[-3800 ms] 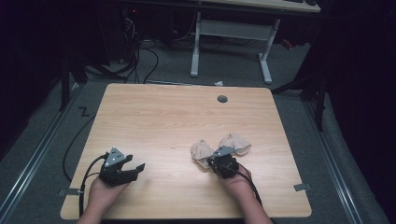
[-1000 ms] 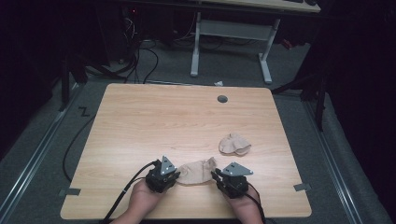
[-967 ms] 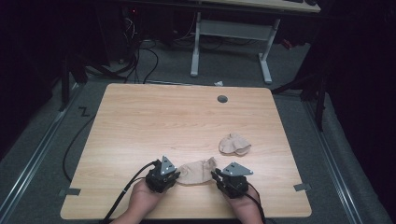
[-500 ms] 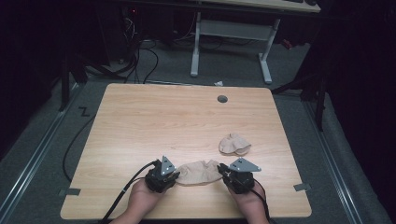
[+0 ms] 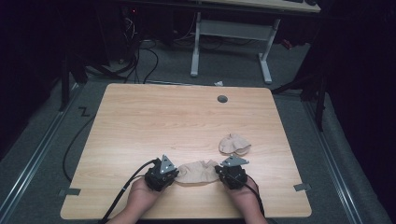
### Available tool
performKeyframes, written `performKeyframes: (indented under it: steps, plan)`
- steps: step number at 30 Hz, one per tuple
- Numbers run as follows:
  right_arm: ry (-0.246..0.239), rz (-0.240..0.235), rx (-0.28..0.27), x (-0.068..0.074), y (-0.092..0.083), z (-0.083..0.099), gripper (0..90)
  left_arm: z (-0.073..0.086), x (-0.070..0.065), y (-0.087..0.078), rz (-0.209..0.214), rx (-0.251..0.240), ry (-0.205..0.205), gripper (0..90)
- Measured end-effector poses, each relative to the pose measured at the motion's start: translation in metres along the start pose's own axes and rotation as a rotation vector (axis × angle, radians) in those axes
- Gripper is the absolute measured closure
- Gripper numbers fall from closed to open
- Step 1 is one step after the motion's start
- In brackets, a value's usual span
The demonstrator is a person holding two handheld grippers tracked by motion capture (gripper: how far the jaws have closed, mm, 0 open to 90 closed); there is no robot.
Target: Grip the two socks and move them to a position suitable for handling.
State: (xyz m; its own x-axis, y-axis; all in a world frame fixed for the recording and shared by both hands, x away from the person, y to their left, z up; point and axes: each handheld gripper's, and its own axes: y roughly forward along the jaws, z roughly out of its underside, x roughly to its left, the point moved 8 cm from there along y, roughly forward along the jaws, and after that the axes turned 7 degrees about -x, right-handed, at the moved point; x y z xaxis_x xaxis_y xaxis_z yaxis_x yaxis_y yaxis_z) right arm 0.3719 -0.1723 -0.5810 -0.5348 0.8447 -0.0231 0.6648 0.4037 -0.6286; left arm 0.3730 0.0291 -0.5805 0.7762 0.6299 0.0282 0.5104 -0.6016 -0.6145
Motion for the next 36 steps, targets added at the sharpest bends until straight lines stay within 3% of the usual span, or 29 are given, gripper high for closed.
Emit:
performKeyframes:
  steps: [9, 17, 18, 25, 29, 31, 33, 36]
  plan:
    - [-0.052, -0.044, -0.001, 0.019, -0.007, 0.005, 88.6, 0.007, 0.005, -0.009, -0.001, 0.02, -0.007, 80.7]
    - [-0.066, -0.106, 0.0, 0.034, -0.007, 0.005, 87.5, 0.021, 0.006, -0.028, 0.018, 0.058, -0.012, 80.6]
    - [-0.085, -0.122, -0.004, 0.04, -0.006, 0.004, 87.5, 0.024, 0.008, -0.033, 0.023, 0.069, -0.02, 80.5]
    - [-0.14, -0.144, -0.006, 0.056, -0.004, 0.002, 86.7, 0.029, 0.012, -0.042, 0.034, 0.045, -0.058, 79.4]
    - [-0.137, -0.141, -0.028, 0.056, -0.008, -0.002, 84.1, 0.021, 0.015, -0.048, 0.026, -0.004, -0.048, 71.1]
    - [-0.126, -0.125, -0.05, 0.052, -0.012, -0.005, 82.2, 0.015, 0.02, -0.054, 0.008, -0.055, -0.046, 67.9]
    - [-0.104, -0.096, -0.078, 0.04, -0.015, -0.008, 80.0, 0.013, 0.031, -0.058, -0.018, -0.091, -0.052, 61.5]
    - [-0.063, -0.061, -0.085, 0.023, -0.016, -0.009, 76.5, 0.016, 0.047, -0.059, -0.067, -0.094, -0.061, 57.5]
